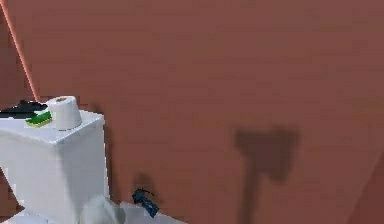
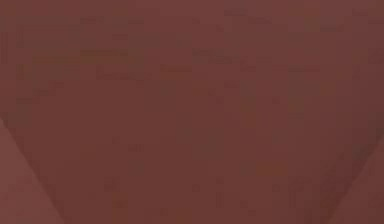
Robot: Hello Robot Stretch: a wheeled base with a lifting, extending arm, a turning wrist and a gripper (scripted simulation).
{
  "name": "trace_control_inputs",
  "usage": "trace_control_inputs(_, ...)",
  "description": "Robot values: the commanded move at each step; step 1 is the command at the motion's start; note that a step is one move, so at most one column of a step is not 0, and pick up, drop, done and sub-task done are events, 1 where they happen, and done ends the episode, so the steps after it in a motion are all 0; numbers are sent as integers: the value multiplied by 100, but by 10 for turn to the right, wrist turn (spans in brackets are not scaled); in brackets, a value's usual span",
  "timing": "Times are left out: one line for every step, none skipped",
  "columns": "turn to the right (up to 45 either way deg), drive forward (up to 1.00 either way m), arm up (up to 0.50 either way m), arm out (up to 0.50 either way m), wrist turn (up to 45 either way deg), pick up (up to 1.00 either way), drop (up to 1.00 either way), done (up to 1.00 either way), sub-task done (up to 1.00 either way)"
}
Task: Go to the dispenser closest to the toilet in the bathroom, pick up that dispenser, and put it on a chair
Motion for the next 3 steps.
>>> trace_control_inputs(0, 5, 0, 0, 0, 0, 0, 0, 0)
trace_control_inputs(-450, 0, 0, 0, 0, 0, 0, 0, 0)
trace_control_inputs(-450, 0, 0, 0, 0, 0, 0, 0, 0)
